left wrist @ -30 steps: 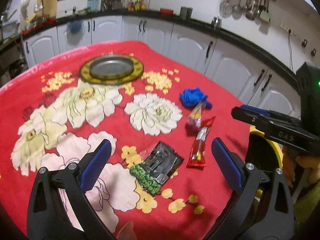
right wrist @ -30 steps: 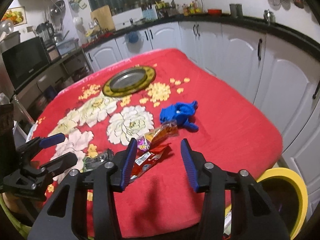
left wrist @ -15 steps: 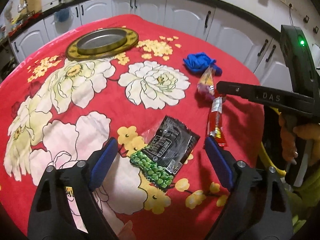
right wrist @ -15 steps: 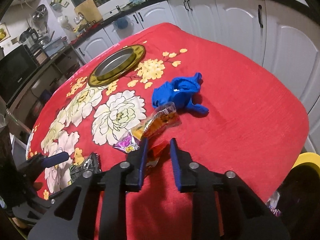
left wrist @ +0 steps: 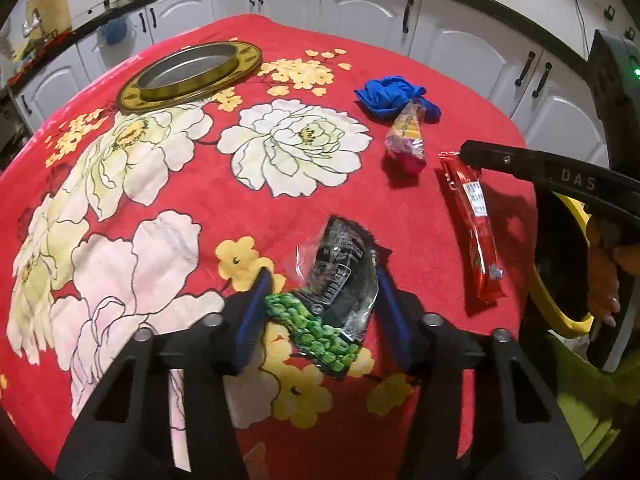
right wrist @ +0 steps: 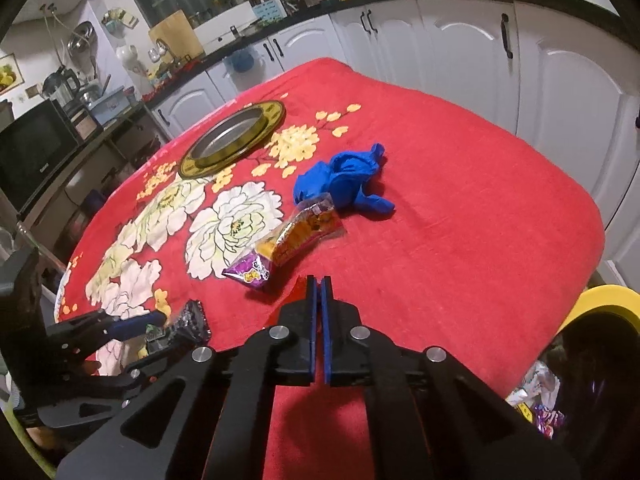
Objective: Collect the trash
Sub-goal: 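Grasp the black-and-green snack bag with the left tool while the right tool grasps the red candy wrapper, then carry the snack bag and red wrapper with both tools over the bin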
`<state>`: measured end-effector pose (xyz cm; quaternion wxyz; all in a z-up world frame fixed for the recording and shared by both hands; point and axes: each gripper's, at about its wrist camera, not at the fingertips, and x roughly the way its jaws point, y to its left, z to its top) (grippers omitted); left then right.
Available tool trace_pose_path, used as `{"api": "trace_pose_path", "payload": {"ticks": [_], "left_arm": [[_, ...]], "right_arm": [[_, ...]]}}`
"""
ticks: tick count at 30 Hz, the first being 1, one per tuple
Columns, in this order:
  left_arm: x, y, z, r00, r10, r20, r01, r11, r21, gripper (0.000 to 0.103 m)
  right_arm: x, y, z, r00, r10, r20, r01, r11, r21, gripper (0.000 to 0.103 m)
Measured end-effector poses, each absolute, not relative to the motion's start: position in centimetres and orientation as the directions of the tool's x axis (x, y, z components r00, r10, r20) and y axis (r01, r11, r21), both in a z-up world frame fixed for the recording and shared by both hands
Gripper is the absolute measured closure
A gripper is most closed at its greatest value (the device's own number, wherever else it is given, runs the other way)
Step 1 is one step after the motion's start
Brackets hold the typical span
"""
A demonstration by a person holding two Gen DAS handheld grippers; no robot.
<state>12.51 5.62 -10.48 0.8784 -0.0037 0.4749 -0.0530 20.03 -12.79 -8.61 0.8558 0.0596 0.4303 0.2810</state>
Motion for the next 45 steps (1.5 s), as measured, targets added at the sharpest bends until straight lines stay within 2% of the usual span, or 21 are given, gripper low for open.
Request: {"api": "trace_pose_path", "payload": {"ticks": [7, 17, 22, 45], "left_arm": [[12.1, 4.3, -9.9, 0.561, -0.124, -0.819, 0.117, 0.991, -0.07, 0.08], [11.6, 3.6, -8.5, 0.618, -0.159, -0.77, 0.106, 0.987, -0.119, 0.081], [10.9, 1.9, -6.5, 0.674, -0.2, -0.712, 0.154, 0.98, -0.13, 0.081], [11.9, -8.6, -2.5, 0.682, -0.376, -0.627, 0.346, 0.921, -0.176, 0.081]], "right_arm": [[19.3, -13.9, -7.3, 0.504, 0.544, -0.67, -0.431, 0.831, 0.35, 0.102], [18.8, -15.7, -4.8, 0.558, 0.558, -0.614, -0.433, 0.827, 0.358, 0.102], [18.3, -17.2, -3.5, 0.587, 0.557, -0.588, -0.428, 0.83, 0.359, 0.102], [15.4, -29.0, -1.2, 0.721, 0.441, -0.535, -0.286, 0.892, 0.35, 0.102]]}}
